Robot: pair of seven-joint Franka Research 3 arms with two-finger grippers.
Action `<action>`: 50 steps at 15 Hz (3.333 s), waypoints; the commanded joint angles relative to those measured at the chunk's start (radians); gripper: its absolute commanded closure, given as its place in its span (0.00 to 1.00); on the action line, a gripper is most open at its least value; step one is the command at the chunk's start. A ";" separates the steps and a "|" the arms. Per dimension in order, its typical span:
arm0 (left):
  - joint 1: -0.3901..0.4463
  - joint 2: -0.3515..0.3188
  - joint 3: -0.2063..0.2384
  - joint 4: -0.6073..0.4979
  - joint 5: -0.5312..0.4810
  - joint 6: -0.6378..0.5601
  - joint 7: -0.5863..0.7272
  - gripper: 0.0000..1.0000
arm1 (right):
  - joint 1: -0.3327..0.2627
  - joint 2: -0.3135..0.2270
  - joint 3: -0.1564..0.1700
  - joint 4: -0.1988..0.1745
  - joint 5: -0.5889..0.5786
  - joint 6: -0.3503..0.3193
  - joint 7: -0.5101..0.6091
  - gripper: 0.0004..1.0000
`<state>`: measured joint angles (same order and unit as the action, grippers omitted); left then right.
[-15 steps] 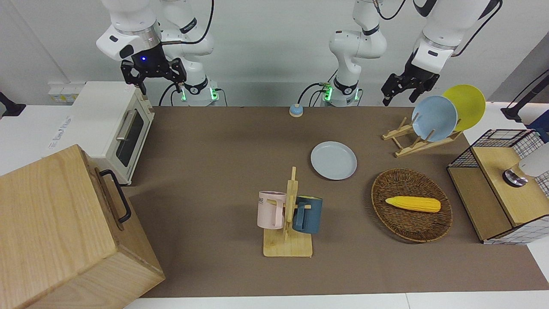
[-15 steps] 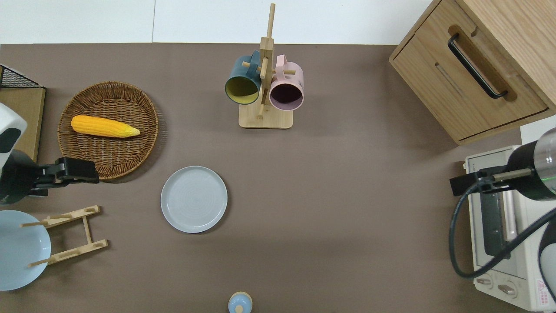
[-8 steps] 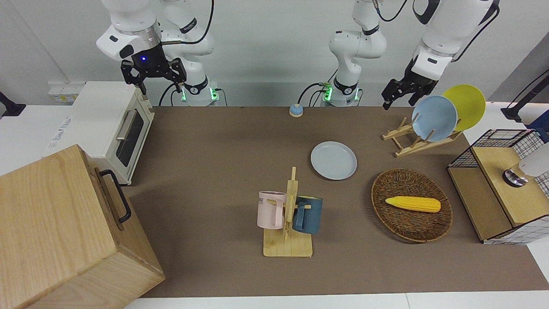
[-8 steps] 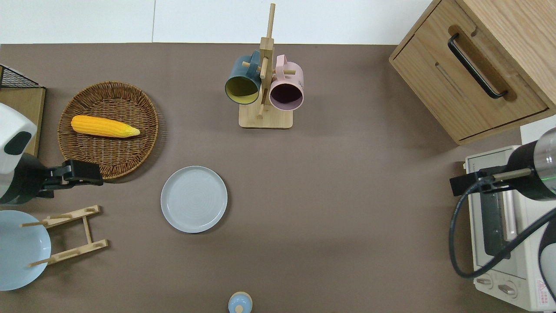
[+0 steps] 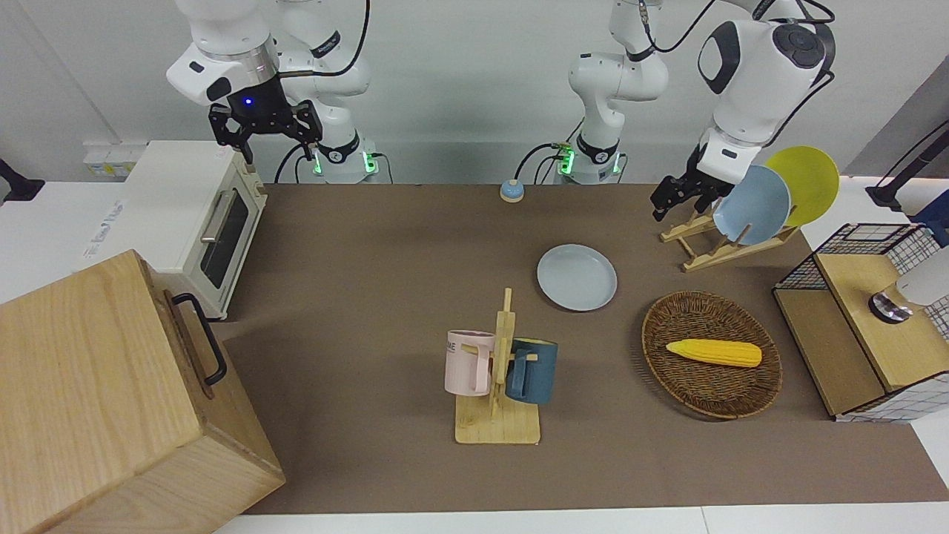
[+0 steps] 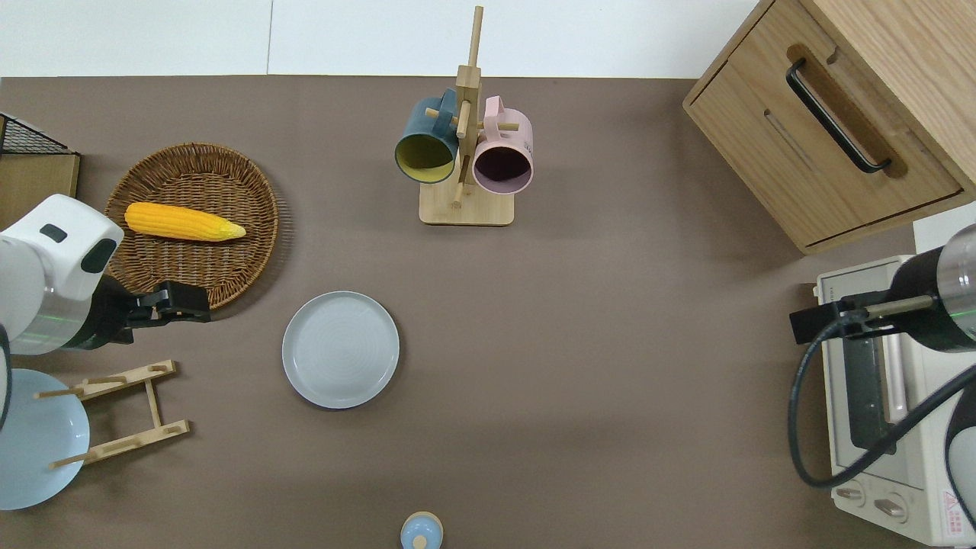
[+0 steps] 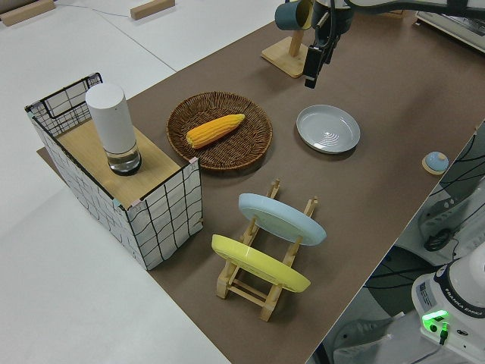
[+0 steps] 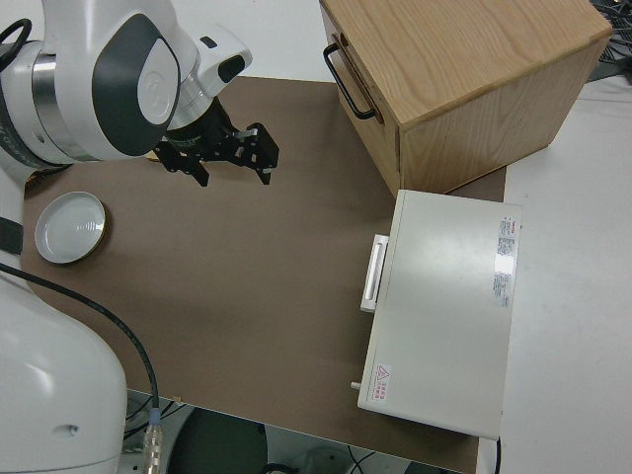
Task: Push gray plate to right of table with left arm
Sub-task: 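Move the left gripper to the near edge of the gray plate, then push the gray plate with the left gripper away from the left arm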
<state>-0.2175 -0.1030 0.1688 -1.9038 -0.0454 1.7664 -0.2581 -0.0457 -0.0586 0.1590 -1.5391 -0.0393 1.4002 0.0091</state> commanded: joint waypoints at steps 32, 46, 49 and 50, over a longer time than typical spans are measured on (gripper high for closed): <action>-0.016 0.141 -0.051 -0.422 -0.108 0.493 0.010 0.13 | -0.008 -0.010 0.005 -0.004 0.001 -0.012 -0.008 0.00; -0.037 0.183 -0.087 -0.423 -0.110 0.521 0.039 0.97 | -0.008 -0.010 0.005 -0.004 0.001 -0.012 -0.008 0.00; -0.039 0.184 -0.088 -0.423 -0.110 0.521 0.039 1.00 | -0.008 -0.010 0.005 -0.004 -0.001 -0.012 -0.008 0.00; -0.039 0.184 -0.088 -0.423 -0.110 0.521 0.039 1.00 | -0.008 -0.010 0.005 -0.004 -0.001 -0.012 -0.008 0.00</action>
<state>-0.2479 0.0729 0.0742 -2.3091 -0.1467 2.2632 -0.2410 -0.0457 -0.0586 0.1590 -1.5391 -0.0393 1.4002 0.0091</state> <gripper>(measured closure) 0.960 0.004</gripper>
